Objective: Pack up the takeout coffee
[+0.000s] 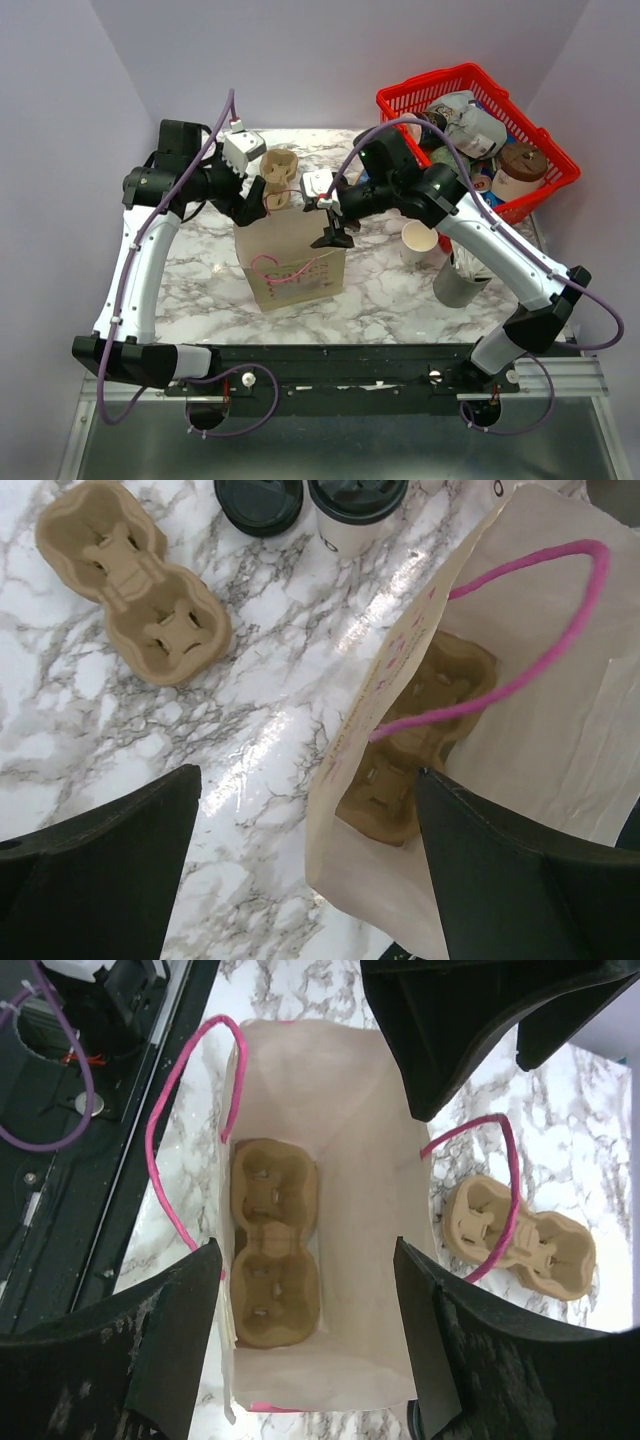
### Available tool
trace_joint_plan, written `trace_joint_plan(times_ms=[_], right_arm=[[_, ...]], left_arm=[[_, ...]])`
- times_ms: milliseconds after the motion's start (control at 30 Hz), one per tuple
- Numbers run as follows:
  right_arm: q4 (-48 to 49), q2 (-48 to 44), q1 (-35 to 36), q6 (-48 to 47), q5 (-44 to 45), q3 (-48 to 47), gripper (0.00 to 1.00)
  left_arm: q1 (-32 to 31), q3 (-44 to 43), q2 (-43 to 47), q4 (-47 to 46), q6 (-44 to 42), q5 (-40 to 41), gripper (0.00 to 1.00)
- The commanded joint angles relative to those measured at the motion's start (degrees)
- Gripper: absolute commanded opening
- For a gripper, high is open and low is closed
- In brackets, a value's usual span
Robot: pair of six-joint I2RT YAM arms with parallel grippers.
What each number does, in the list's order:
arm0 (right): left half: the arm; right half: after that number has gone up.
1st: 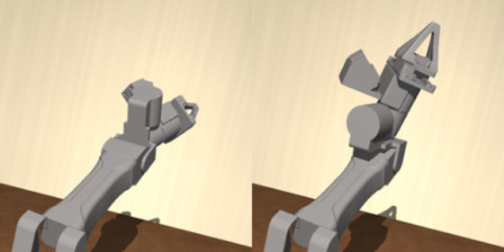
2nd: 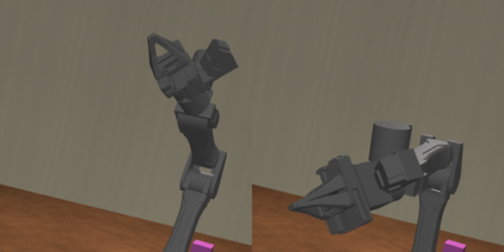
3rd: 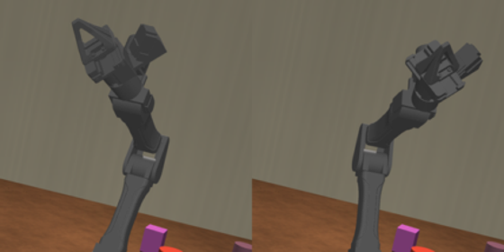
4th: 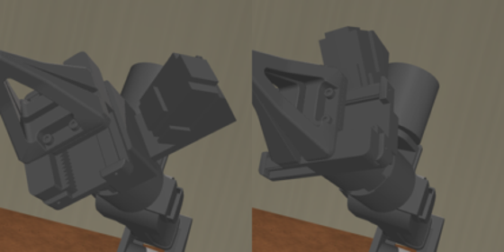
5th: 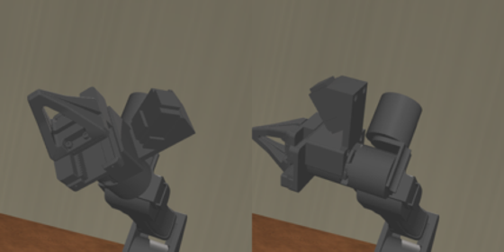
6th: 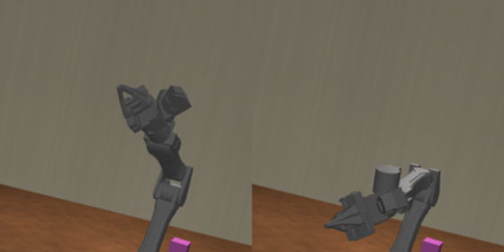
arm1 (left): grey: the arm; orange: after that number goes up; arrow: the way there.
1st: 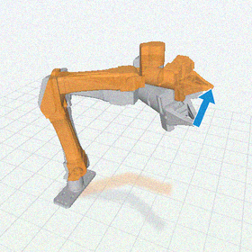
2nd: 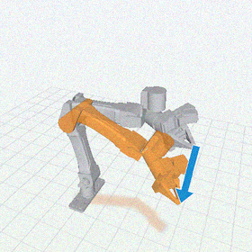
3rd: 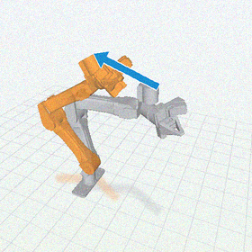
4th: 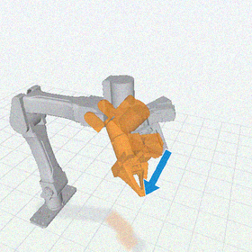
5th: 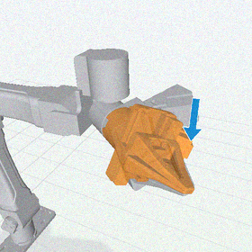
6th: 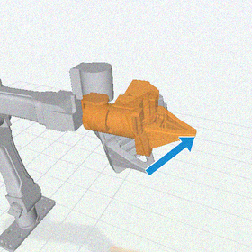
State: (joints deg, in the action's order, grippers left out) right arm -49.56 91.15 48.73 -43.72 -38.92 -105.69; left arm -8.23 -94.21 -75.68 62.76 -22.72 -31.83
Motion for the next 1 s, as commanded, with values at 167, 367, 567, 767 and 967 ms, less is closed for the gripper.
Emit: trace_joint_plan(times_ms=[167,367,567,767,967], right_arm=[[-3.78,1.13,0.49,-5.23,-0.64,3.64,0.77],[-5.98,2.18,0.49,-7.07,-0.90,3.74,0.72],[-7.22,2.54,0.40,-7.95,-1.07,3.91,0.69],[-7.92,0.96,0.58,-7.87,-1.07,5.23,0.67],[-8.18,1.04,0.75,-6.99,-2.04,6.02,0.66]], left_arm=[[0.32,6.85,-0.52,0.61,-4.27,-6.84,0.76],[0.32,6.15,-2.80,-0.19,-3.65,-8.77,0.56],[0.32,7.03,-2.98,-0.10,-3.65,-9.47,0.44],[0.32,7.73,-2.54,-0.01,-3.39,-10.00,0.31],[0.32,8.26,-2.37,-0.10,-2.94,-10.62,0.17]])
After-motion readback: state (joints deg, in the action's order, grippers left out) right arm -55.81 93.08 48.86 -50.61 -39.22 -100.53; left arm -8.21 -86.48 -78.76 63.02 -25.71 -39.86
